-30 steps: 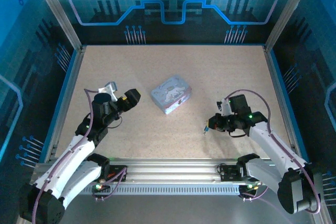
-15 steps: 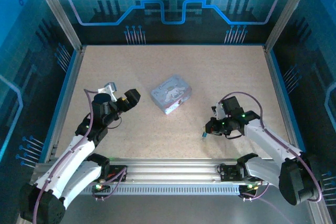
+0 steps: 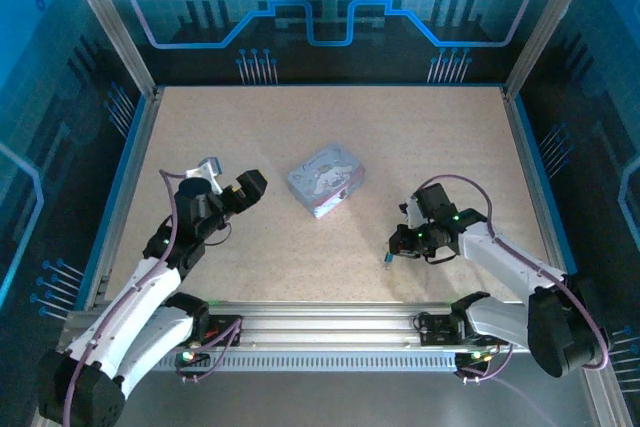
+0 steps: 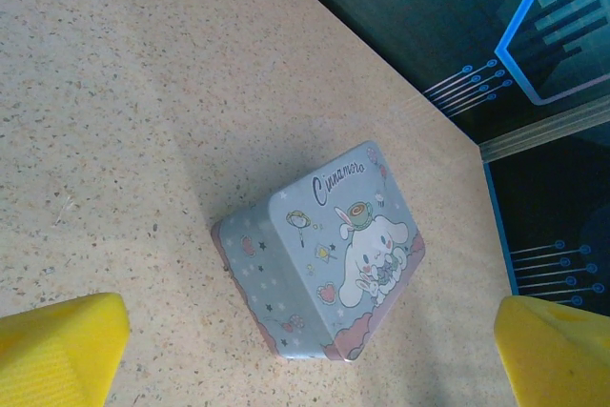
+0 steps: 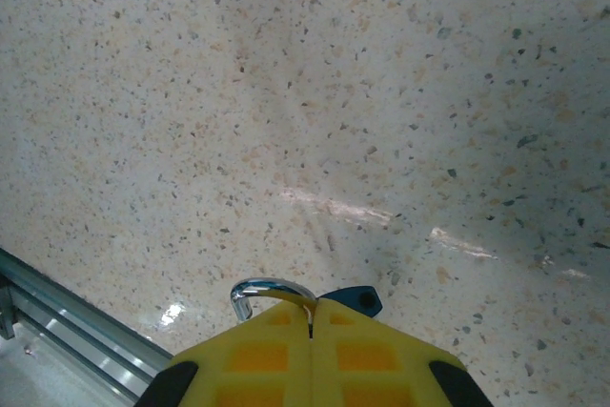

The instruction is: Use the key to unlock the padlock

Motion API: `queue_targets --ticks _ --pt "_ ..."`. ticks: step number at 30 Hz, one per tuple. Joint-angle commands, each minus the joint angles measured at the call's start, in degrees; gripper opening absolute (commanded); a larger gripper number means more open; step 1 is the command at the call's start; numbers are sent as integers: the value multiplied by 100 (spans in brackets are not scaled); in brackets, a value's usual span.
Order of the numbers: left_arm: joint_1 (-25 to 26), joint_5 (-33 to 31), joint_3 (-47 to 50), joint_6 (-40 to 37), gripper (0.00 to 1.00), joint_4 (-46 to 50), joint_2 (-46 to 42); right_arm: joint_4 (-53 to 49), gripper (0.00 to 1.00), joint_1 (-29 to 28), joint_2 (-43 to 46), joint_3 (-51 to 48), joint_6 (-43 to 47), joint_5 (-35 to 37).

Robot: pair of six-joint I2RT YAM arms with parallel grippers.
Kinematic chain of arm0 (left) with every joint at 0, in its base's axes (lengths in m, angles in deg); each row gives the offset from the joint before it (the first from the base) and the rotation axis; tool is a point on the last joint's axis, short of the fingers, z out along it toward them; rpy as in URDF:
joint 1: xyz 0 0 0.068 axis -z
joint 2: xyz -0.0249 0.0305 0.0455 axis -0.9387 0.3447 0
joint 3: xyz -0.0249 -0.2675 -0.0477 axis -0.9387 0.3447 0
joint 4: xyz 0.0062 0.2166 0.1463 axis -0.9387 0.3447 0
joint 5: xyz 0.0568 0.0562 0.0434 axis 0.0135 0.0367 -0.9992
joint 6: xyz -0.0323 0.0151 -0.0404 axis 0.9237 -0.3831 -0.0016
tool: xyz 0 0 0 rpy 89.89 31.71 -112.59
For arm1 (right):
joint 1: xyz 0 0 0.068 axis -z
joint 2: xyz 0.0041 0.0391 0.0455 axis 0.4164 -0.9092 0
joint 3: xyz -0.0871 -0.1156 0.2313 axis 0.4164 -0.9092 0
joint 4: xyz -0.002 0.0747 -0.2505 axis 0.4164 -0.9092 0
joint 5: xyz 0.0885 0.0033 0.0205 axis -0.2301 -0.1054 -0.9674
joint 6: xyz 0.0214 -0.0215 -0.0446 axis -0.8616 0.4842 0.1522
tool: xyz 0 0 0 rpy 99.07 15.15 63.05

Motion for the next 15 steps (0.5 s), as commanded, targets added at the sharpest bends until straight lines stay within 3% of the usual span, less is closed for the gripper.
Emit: queue_targets --ticks 1,15 --pt "-61 -7 75 -54 99 44 -79 119 1 -108 -116 14 -43 30" --pt "-60 46 118 50 99 6 -65 617 2 -238 -835 127 -31 78"
